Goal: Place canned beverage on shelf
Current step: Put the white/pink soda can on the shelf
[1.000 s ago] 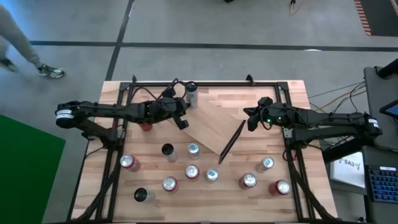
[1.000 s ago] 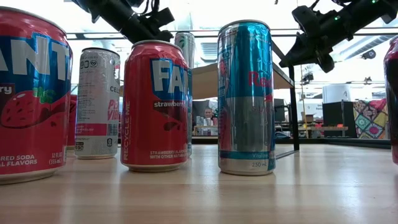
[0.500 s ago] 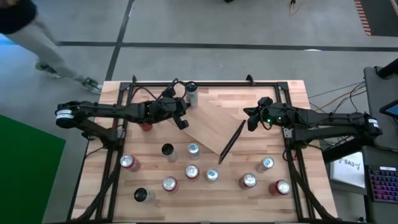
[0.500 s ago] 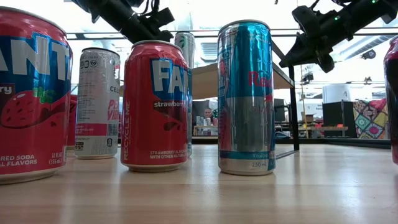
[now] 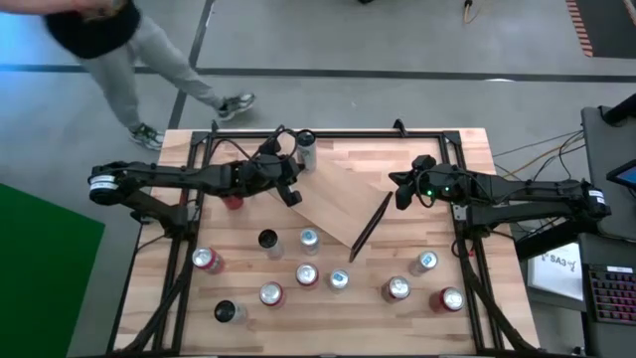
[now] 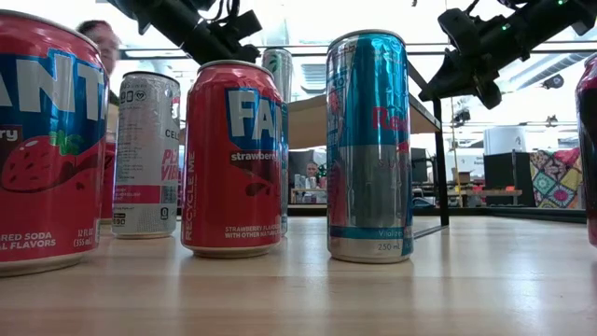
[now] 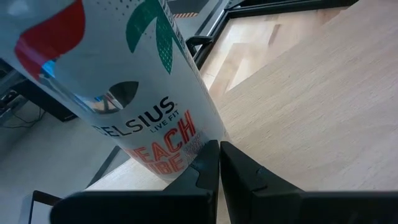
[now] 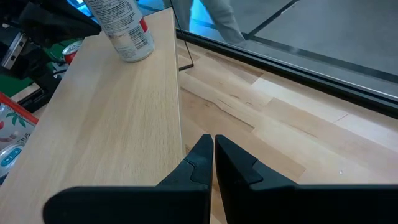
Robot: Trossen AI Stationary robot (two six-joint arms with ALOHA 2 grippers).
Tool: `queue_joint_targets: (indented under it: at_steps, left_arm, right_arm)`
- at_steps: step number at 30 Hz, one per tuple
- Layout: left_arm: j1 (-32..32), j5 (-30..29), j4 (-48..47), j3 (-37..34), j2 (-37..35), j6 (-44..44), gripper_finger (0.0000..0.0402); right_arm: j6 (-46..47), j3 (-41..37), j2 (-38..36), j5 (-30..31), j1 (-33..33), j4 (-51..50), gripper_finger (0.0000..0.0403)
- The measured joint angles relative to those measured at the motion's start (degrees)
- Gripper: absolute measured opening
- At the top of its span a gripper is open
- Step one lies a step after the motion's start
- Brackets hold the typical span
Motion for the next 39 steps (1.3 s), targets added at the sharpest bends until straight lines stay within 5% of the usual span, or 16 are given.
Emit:
queue_joint_targets:
  at_steps: [16, 31, 39]
  left_arm:
    - [-0.7, 0.0, -0.5, 0.0, -1.1, -0.2, 0.0]
    - [-13.7, -0.2, -1.4, -0.8, -12.1, -0.7, 0.0]
    - [-23.5, -8.1, 2.6, -7.6, -19.2, -4.1, 0.0]
  right_arm:
    - [0.4, 0.0, 0.0, 0.0, 0.0, 0.1, 0.0009]
    - [0.5, 2.8, 0.1, -6.7, 3.2, 6.8, 0.0009]
    - [0.4, 2.8, 2.8, -7.3, 10.8, 16.8, 0.0009]
